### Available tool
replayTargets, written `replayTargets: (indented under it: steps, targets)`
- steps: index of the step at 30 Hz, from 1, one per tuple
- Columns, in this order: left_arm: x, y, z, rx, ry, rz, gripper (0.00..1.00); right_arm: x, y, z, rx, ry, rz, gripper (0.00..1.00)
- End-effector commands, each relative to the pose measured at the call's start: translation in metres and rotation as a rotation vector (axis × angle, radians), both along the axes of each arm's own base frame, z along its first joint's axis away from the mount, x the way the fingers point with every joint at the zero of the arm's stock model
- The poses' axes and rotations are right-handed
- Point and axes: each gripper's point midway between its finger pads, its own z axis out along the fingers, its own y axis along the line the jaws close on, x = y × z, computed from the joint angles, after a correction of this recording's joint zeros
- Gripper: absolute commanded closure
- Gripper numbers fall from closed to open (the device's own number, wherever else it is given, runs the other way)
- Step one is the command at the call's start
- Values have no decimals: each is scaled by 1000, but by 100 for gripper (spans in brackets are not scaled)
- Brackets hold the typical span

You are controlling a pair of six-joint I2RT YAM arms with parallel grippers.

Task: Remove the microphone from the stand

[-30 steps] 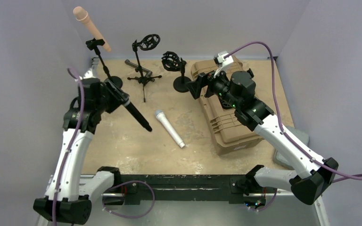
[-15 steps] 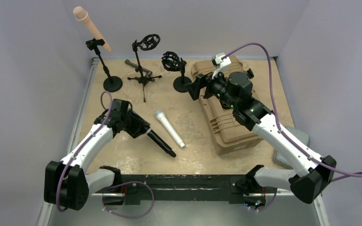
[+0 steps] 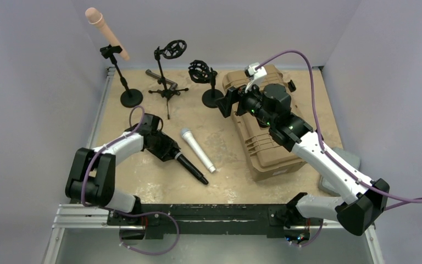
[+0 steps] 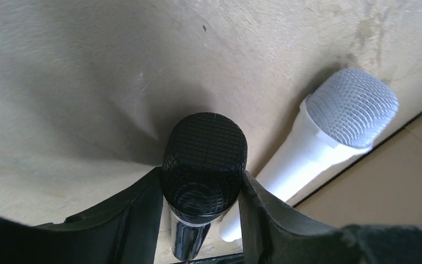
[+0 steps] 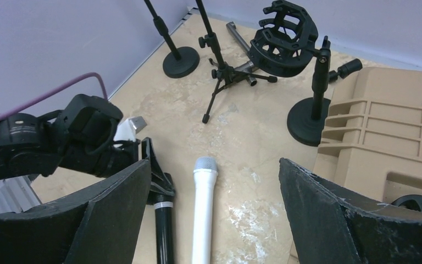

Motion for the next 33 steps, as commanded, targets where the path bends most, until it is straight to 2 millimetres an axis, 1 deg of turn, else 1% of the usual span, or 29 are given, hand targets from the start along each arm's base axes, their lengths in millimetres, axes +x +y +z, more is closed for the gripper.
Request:
replayTargets:
  steps: [1,2,3,7,10,12,15,17,20,22,24,27,28,30,31,33]
  targets:
    - [21,-13,4,-62,-14,0,100,2,1,8,23,-30,3,16]
    - [22,-13,4,-69,-16,6,100,2,1,8,23,-28,3,16]
    - [23,-13,4,-69,-21,13,96,2,2,8,23,-29,3,16]
    - [27,-9,5,-39,-26,19,75,2,-1,8,22,-31,-5,16]
    - [26,-9,3,-36,-16,13,60,1,-1,9,22,-32,-5,16]
    - [24,-8,2,-31,-9,7,47,1,-1,7,20,-31,-5,16]
    - [21,-9,3,-40,-10,2,19,2,-2,5,19,-29,-7,16]
    - [19,-9,6,-42,-18,1,8,1,-1,5,21,-27,-3,16]
    - [17,-7,14,-32,-38,-5,3,1,1,6,23,-26,2,16]
    - [16,0,23,3,-62,-11,1,1,0,7,23,-28,1,16]
    - [13,12,35,54,-94,-15,0,0,-1,7,22,-30,-3,16]
    - [16,38,57,137,-178,-14,0,0,-2,8,22,-32,-5,16]
    - [20,47,66,168,-217,-14,0,0,-2,8,22,-33,-5,16]
    - [32,61,91,226,-322,-43,0,0,0,8,24,-33,2,16]
    - [43,65,106,247,-398,-76,0,0,0,9,25,-33,4,16]
    - [65,64,141,257,-558,-154,0,1,1,9,25,-33,8,16]
